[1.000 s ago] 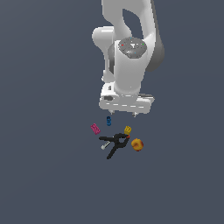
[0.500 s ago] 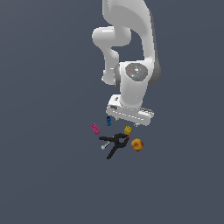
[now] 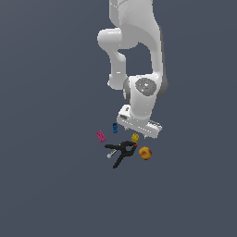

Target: Pick up a designated object from a clutter of objects.

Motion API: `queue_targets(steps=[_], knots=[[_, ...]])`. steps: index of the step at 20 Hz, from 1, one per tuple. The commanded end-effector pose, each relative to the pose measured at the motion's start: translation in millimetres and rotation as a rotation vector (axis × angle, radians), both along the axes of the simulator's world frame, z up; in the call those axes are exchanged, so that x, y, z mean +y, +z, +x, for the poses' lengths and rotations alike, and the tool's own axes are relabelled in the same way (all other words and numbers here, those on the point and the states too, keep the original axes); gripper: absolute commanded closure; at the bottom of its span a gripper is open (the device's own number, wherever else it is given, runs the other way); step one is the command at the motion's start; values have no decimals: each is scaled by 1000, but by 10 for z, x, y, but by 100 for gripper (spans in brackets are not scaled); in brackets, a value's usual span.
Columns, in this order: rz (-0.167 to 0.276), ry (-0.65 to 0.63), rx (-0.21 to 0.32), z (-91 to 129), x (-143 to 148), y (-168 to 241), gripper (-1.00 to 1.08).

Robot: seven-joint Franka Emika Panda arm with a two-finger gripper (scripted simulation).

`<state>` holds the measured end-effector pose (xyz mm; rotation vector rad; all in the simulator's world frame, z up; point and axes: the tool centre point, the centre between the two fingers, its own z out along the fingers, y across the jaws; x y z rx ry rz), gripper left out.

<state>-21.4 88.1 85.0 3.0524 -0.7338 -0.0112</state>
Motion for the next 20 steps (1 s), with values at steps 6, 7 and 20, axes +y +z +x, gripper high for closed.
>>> queue_targets(steps=[6, 7, 20], knots=[[0, -40, -7, -35, 38, -126, -92], [0, -40, -7, -36, 39, -128, -92], [0, -39, -7, -47, 38, -501, -92]])
